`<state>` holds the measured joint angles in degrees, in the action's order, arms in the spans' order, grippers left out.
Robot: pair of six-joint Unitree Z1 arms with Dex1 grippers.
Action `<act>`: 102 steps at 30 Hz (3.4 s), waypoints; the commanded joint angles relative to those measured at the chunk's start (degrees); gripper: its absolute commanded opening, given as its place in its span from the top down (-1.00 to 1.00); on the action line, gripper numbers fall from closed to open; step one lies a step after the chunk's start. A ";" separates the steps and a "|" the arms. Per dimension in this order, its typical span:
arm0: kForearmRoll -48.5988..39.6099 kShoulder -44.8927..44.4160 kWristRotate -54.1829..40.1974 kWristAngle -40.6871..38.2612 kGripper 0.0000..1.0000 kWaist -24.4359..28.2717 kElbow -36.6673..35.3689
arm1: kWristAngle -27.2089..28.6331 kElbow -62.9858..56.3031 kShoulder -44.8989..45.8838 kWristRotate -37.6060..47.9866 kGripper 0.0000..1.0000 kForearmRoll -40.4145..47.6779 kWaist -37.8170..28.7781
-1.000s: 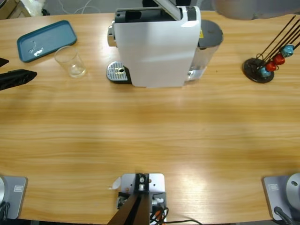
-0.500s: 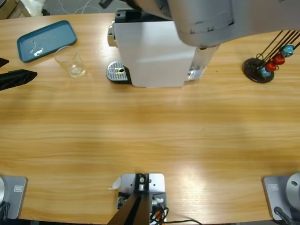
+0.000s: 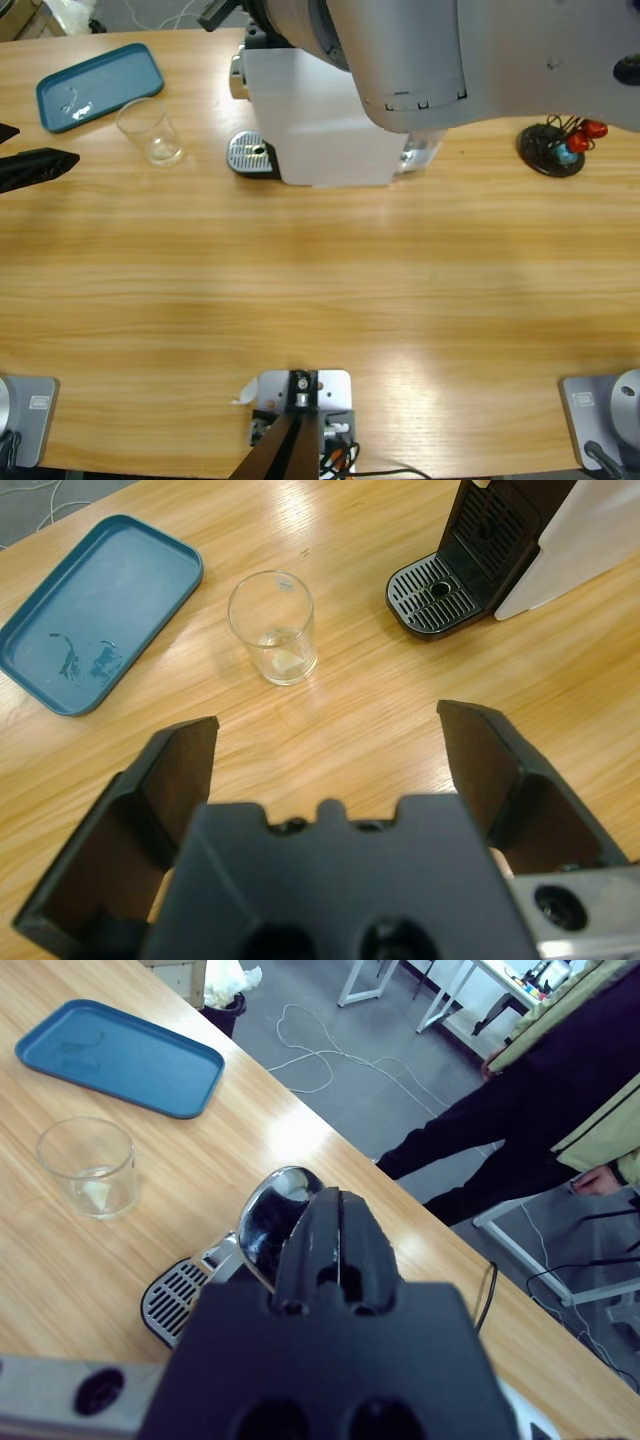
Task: Pour coffee
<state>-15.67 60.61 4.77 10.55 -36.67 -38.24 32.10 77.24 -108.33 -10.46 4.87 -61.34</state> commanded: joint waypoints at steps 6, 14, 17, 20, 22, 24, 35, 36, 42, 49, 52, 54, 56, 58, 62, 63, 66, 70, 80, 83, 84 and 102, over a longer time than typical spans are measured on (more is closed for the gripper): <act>-0.09 1.56 0.94 0.00 -0.89 -0.37 1.50 | -3.63 -6.28 -9.50 2.15 1.00 0.00 -1.73; -0.23 1.33 0.94 0.00 -0.89 -0.35 1.50 | -6.16 -6.58 -9.71 4.13 1.00 -3.91 -1.77; -0.39 1.09 0.96 0.00 -0.89 -0.33 1.50 | -7.07 -6.58 -9.71 4.82 1.00 -4.40 -1.75; -0.53 0.91 1.12 0.00 -0.89 -0.35 1.50 | -7.51 -6.58 -9.80 5.38 1.00 -4.96 -1.75; -0.62 0.82 1.12 0.00 -0.89 -0.33 1.50 | -7.67 -6.63 -9.78 5.79 1.00 -5.14 -1.77; -0.67 0.74 1.15 0.00 -0.89 -0.33 1.50 | -7.67 -6.75 -9.89 6.14 1.00 -5.23 -1.72; -1.10 0.91 1.21 -0.07 -0.89 -0.33 1.41 | -9.39 -5.56 -11.41 6.86 1.00 -4.93 -1.50; -1.11 0.91 1.21 -0.09 -0.89 -0.33 1.41 | -9.74 -5.47 -11.70 6.86 1.00 -4.87 -1.50; -1.20 1.09 1.21 -0.09 -0.89 -0.33 1.32 | -10.22 -5.35 -12.61 6.95 1.00 -4.47 -0.99; -1.27 1.62 1.21 -0.35 -0.89 -0.35 1.15 | -13.72 -5.03 -5.05 4.26 1.00 -4.42 -0.54; -1.22 1.83 1.21 -0.35 -0.89 -0.33 1.06 | -35.41 -5.94 5.02 3.39 1.00 -2.24 0.97; -1.20 1.88 1.21 -0.35 -0.89 -0.33 1.06 | -51.86 -5.56 9.33 6.21 1.00 -0.94 3.96; -1.20 1.88 1.21 -0.42 -0.89 -0.37 1.06 | -57.38 -5.87 11.74 7.54 1.00 -0.74 5.26; -1.20 1.88 1.29 -0.44 -0.89 -0.33 1.06 | -55.96 -6.05 13.34 7.05 1.00 -4.24 5.32; -1.02 1.83 1.29 -0.88 -0.90 -0.33 1.11 | -48.64 -7.47 17.50 6.00 0.99 -13.94 5.35; -1.02 1.91 1.29 -0.95 -0.94 -0.33 1.08 | -46.90 -7.88 18.64 5.64 0.66 -16.86 5.35; -0.85 3.76 1.29 -0.93 -0.99 -0.33 0.71 | -40.40 -9.85 23.18 6.01 -0.62 -24.31 5.35; 0.75 7.86 0.45 2.42 -0.99 -0.35 0.25 | -34.30 -13.98 30.07 6.75 -1.00 -32.63 5.77; 10.81 15.59 -0.73 1.32 -0.99 8.88 0.88 | -30.92 -29.34 47.98 9.60 -1.00 -33.97 7.86; 13.44 20.49 -0.31 -6.87 -0.98 11.13 -0.45 | -30.27 -30.59 49.42 9.56 -1.00 -34.53 8.25; 14.81 22.29 0.01 -8.65 -0.98 11.39 -0.61 | -30.26 -30.99 49.49 9.42 -1.00 -34.58 8.51; 25.55 38.14 0.59 -9.93 -0.98 14.01 -4.60 | -30.43 -33.12 51.06 8.62 -1.00 -34.11 10.68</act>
<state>8.42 92.66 4.83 1.81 -23.12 -41.15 0.73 46.29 -58.77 -1.50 -29.06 -51.75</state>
